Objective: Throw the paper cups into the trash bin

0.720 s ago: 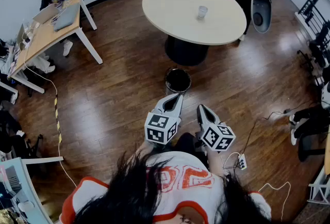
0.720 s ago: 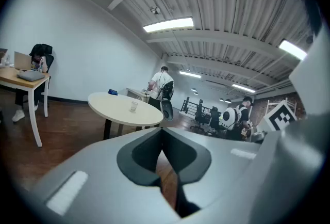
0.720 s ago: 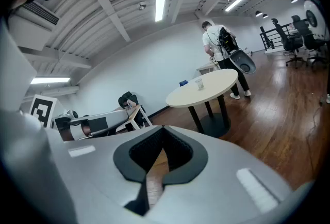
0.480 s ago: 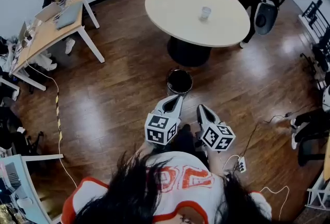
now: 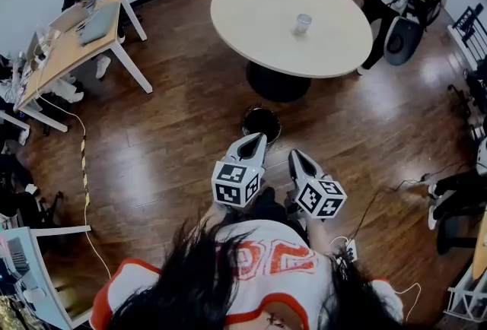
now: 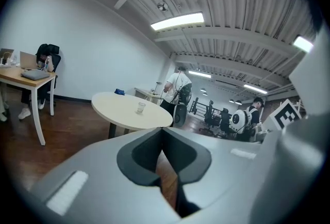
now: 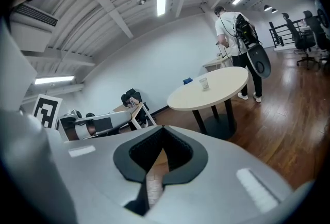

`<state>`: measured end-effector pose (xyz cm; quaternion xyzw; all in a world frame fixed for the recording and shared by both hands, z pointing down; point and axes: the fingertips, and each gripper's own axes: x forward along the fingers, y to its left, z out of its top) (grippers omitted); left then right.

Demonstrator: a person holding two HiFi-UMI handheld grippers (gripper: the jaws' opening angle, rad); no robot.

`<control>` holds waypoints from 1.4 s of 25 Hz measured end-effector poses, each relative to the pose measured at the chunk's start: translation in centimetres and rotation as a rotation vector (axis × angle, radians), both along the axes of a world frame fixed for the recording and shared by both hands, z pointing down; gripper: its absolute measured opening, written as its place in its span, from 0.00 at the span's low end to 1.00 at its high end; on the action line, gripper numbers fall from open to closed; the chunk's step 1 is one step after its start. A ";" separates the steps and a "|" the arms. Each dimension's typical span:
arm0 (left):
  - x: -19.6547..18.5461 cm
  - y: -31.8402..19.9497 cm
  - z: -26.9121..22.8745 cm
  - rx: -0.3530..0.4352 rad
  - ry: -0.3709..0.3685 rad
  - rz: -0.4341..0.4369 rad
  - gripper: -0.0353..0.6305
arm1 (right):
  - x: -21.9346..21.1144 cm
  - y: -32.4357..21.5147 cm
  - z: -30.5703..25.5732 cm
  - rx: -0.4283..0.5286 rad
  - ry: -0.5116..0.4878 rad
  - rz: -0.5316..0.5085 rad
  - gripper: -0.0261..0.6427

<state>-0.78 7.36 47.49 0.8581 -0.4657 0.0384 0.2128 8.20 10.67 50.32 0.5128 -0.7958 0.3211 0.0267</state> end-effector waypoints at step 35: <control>3.6 -11.4 0.2 -0.018 -0.044 -0.050 0.05 | 3.3 -13.1 1.6 -0.035 -0.024 -0.051 0.04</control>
